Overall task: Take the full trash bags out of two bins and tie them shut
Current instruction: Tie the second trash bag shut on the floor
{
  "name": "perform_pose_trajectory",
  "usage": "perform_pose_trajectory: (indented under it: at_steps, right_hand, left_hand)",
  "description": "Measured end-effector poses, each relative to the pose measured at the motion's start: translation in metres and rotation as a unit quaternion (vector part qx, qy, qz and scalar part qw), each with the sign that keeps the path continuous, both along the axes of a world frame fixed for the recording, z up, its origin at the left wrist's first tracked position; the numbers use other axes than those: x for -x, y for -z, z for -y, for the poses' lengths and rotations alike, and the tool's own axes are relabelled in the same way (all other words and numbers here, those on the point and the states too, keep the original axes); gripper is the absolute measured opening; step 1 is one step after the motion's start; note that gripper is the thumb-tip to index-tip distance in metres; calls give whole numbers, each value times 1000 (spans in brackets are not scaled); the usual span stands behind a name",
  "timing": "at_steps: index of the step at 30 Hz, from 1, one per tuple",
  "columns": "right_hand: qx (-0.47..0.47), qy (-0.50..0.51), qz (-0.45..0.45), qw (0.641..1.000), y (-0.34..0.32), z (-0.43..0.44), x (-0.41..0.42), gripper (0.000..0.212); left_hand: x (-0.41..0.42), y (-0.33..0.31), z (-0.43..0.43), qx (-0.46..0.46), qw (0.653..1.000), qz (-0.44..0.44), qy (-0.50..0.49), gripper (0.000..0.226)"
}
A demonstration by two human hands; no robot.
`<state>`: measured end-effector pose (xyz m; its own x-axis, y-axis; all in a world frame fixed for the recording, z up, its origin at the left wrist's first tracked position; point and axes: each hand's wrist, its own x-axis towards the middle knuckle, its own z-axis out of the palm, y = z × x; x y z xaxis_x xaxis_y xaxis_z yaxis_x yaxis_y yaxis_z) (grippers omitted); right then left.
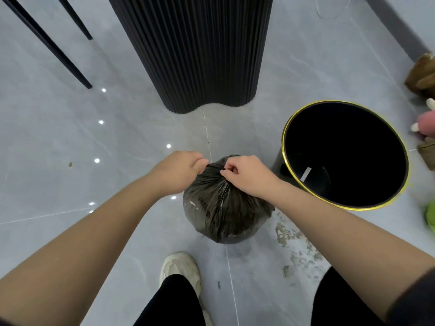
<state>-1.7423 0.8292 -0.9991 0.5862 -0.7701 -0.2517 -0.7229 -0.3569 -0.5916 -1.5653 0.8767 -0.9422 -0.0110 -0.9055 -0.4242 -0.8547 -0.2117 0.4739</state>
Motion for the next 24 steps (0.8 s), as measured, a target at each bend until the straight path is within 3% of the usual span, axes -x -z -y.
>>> perform_pose_trajectory:
  at_steps: [3, 6, 10, 14, 16, 18, 19, 22, 24]
  right_hand:
    - [-35, 68, 15, 997, 9, 6, -7, 25]
    - [-202, 165, 55, 964, 14, 9, -12, 18]
    - [-386, 315, 116, 859, 21, 9, -20, 10]
    - [-550, 421, 188, 696, 26, 12, -29, 12]
    - [-572, 429, 196, 671, 28, 13, -31, 17]
    - [-560, 415, 192, 691, 27, 11, -34, 19]
    - [-541, 398, 180, 719, 26, 11, -34, 18]
    - [-425, 280, 70, 858, 21, 15, -32, 16]
    - [-268, 139, -42, 952, 19, 16, -28, 16]
  left_hand:
    - [0, 24, -10, 36, 999, -7, -27, 34]
    - [12, 60, -30, 66, 997, -30, -41, 29]
    - [36, 100, -51, 116, 993, -16, -33, 22]
    - [40, 121, -54, 158, 983, 87, -15, 24]
    - [41, 124, -55, 184, 974, 129, 32, 26]
    - [39, 130, -55, 229, 958, 161, 67, 27]
    - [37, 134, -55, 243, 952, 169, 83, 28]
    - [33, 135, -58, 246, 954, 139, 99, 34]
    - [28, 129, -59, 236, 967, 80, 44, 37]
